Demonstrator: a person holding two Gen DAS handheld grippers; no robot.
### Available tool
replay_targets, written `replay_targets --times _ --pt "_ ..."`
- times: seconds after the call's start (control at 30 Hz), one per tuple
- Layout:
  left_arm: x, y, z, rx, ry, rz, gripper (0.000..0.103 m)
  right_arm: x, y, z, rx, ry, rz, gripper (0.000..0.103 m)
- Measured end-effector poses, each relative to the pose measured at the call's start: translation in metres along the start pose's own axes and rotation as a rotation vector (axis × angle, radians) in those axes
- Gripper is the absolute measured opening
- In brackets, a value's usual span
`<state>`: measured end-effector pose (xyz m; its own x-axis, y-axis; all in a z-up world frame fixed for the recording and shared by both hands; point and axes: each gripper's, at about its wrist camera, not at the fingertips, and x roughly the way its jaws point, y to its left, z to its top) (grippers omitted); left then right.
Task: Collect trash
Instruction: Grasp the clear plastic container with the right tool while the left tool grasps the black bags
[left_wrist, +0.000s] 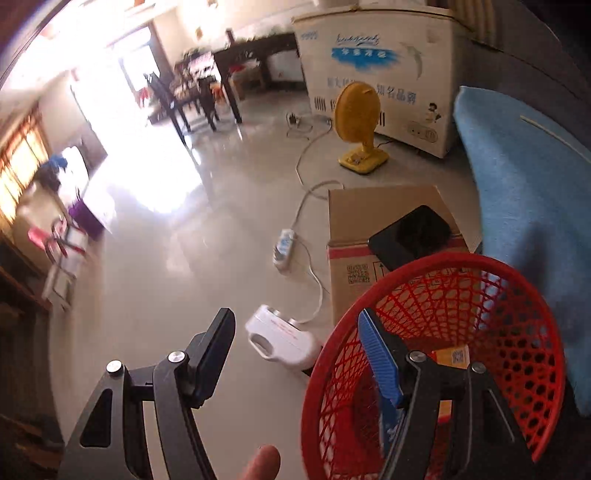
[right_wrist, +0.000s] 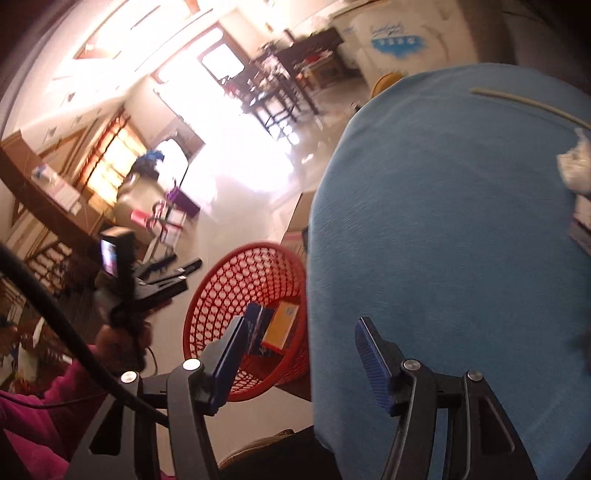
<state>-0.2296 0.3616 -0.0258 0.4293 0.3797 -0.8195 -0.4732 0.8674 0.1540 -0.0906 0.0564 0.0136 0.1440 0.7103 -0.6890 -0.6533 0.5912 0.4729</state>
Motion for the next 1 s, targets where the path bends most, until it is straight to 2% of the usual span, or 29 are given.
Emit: replay_targets --times 0.13,0.37,0.43,0.47,0.53,0.57,0.63,0.7,0.77,0.83,1.0 --pt "0.018 -0.001 -0.006 -0.054 0.064 -0.041 0.07 -0.03 -0.011 -0.003 0.013 -0.05 -0.031 0.064" --pt "0.008 -0.039 -0.014 0.06 0.064 -0.03 0.07 -0.067 -0.038 -0.015 0.097 -0.121 -0.049 0.064" --pt "0.002 -0.044 -0.013 0.095 0.035 0.042 0.07 -0.079 -0.049 -0.018 0.116 -0.142 -0.055 0.064" --pt "-0.006 -0.044 -0.012 0.1 -0.019 0.083 0.07 -0.085 -0.053 -0.021 0.122 -0.153 -0.065 0.064" --pt "-0.013 -0.043 -0.009 0.132 -0.069 0.154 0.07 -0.099 -0.06 -0.026 0.13 -0.174 -0.09 0.064" --pt "-0.011 -0.043 -0.008 0.156 -0.073 0.187 0.07 -0.107 -0.066 -0.029 0.143 -0.188 -0.097 0.064" --pt "0.0 -0.039 -0.006 0.166 -0.054 0.207 0.071 -0.118 -0.076 -0.034 0.171 -0.213 -0.097 0.064" --pt "0.011 -0.028 -0.002 0.108 -0.047 0.2 0.072 -0.132 -0.087 -0.039 0.201 -0.246 -0.097 0.064" --pt "0.017 -0.015 0.001 0.027 -0.019 0.155 0.072 -0.148 -0.096 -0.043 0.224 -0.285 -0.113 0.064" --pt "0.019 -0.01 0.0 -0.012 0.01 0.103 0.074 -0.161 -0.104 -0.045 0.247 -0.317 -0.132 0.064" --pt "0.019 -0.031 -0.01 0.06 0.05 0.064 0.075 -0.197 -0.13 -0.059 0.334 -0.402 -0.183 0.064"
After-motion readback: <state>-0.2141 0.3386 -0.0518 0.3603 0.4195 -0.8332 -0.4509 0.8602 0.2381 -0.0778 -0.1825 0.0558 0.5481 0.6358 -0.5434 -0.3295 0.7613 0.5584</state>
